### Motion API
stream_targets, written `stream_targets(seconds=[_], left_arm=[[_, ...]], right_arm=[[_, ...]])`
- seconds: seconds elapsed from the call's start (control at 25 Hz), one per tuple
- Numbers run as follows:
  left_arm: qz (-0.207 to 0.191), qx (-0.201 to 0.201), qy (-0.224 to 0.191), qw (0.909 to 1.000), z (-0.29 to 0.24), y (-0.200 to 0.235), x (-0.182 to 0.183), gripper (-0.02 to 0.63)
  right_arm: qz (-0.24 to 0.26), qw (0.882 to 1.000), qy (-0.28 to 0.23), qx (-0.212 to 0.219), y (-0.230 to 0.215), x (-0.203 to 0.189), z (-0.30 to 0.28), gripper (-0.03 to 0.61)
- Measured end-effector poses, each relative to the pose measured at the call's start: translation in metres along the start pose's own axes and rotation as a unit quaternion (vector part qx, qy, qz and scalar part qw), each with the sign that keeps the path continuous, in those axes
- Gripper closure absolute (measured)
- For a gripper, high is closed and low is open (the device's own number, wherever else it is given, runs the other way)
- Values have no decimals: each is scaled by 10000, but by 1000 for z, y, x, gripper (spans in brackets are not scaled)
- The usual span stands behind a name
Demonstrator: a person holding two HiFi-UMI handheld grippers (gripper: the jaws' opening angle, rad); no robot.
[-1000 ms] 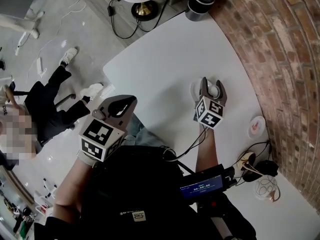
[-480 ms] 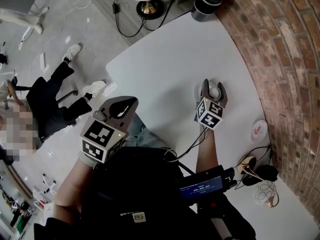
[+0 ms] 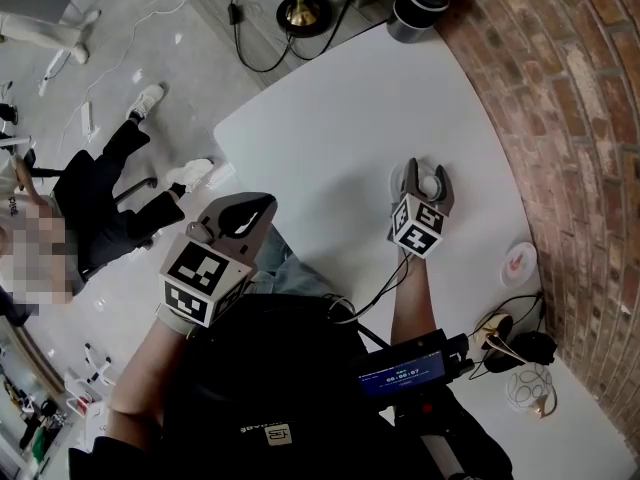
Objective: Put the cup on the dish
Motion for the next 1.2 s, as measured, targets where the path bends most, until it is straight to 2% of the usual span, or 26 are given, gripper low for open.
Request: stream_targets(seconds=[0.28, 1.2], left_arm=[[124, 52, 55, 9999, 1, 1, -3, 609], [164, 133, 41, 9998, 5, 3, -7, 609]], right_arm=[[69, 9999, -96, -92, 0, 0, -3, 327], [276, 9989, -339, -150, 5, -5, -4, 327]])
Point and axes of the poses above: the fingertips, and each gripper's own axes: z backward along the fingers, y to its left, x out of its top, the point moved 4 cm from there along z, backward along the fingers, and after that the axes turned 13 degrees about -z, right-handed, at the moved point
